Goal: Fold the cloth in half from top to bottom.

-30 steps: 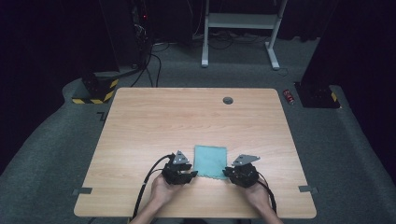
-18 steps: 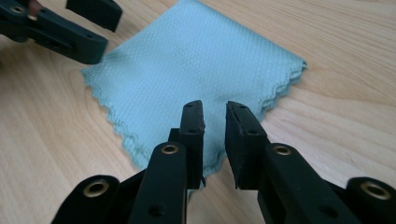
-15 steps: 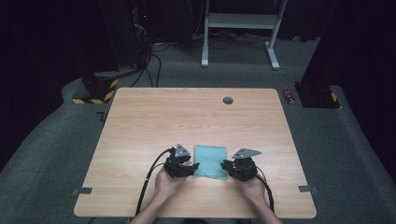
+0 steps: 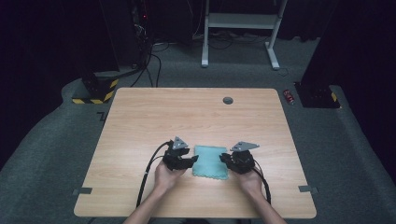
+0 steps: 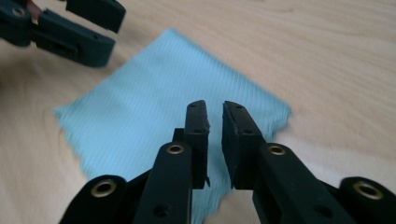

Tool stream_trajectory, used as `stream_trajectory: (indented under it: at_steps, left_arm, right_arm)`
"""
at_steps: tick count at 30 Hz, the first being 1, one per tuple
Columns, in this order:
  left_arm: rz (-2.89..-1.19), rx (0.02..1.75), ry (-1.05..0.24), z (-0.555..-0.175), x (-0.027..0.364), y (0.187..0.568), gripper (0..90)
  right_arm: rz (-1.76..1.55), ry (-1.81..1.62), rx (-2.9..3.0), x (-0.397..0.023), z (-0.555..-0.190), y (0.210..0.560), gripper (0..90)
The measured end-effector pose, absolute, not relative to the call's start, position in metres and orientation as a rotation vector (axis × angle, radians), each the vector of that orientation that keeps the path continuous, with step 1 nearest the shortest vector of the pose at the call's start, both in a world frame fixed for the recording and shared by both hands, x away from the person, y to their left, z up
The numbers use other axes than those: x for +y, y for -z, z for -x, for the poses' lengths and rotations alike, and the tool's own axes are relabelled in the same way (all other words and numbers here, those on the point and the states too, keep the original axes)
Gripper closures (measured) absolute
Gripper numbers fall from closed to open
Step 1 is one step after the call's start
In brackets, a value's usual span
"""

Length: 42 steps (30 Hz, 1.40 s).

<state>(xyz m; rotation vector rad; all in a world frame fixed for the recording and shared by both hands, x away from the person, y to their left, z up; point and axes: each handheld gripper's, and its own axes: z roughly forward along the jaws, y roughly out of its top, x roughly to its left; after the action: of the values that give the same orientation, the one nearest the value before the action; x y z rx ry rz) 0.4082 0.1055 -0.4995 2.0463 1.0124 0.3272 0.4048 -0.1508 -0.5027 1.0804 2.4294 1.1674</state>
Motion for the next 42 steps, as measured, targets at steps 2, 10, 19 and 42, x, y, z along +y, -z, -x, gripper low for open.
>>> stream_trajectory:
  at_steps: [2, 10, 19, 42]
  left_arm:
    - [-2.030, 1.009, -0.310, -0.416, 0.100, 0.499, 48.6]
    - [-2.086, 1.043, -0.333, -0.439, 0.080, 0.513, 50.1]
    - [-2.042, 1.150, -0.350, -0.447, 0.095, 0.514, 48.1]
    - [-2.057, 1.176, -0.356, -0.462, 0.101, 0.515, 61.8]
  right_arm:
    - [-1.099, -1.176, 2.419, -0.145, -0.414, 0.502, 82.9]
    - [-1.210, -1.101, 2.405, -0.134, -0.444, 0.514, 84.4]
    - [-1.255, -1.068, 2.369, -0.155, -0.452, 0.515, 67.1]
    - [-1.244, -1.016, 2.366, -0.140, -0.469, 0.514, 68.7]
